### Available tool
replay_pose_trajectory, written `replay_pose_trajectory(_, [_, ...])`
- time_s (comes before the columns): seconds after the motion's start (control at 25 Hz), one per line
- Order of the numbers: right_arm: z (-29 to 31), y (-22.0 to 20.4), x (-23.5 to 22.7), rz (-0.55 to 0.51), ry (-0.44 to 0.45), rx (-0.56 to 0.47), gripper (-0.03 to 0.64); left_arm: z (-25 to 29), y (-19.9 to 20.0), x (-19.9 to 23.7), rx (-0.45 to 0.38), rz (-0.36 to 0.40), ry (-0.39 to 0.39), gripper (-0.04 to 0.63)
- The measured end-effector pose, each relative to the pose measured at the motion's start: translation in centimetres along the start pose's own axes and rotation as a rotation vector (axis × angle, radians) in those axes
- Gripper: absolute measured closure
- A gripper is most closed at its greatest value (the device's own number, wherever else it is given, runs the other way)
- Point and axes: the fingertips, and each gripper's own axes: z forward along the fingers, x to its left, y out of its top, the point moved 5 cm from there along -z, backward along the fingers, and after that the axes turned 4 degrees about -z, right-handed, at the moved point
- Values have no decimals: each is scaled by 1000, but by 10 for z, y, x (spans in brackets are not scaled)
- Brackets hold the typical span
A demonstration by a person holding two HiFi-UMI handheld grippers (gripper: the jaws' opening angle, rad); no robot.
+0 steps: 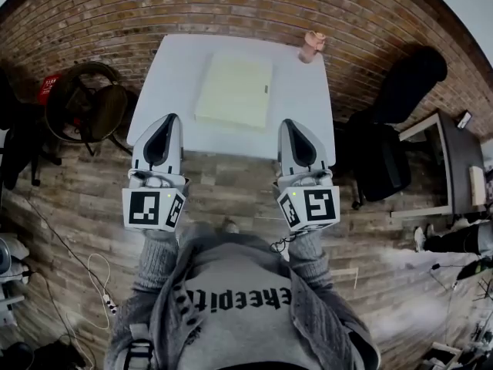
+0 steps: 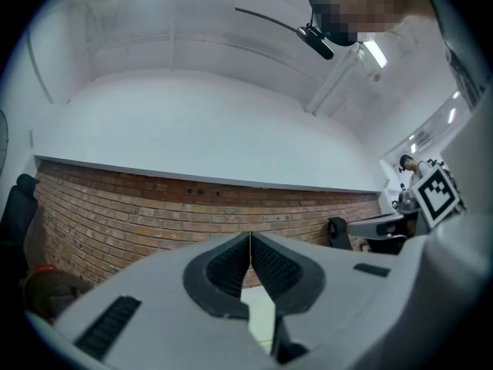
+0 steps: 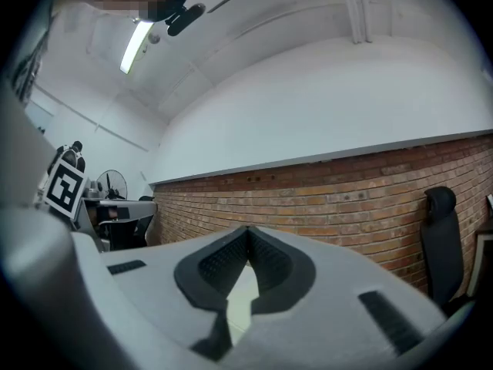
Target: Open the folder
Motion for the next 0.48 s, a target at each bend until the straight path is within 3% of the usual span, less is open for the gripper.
replay_pose_trajectory(0.48, [50,-28,-27,27,-1,39,612,55,-27,15,46,-4,-10,584])
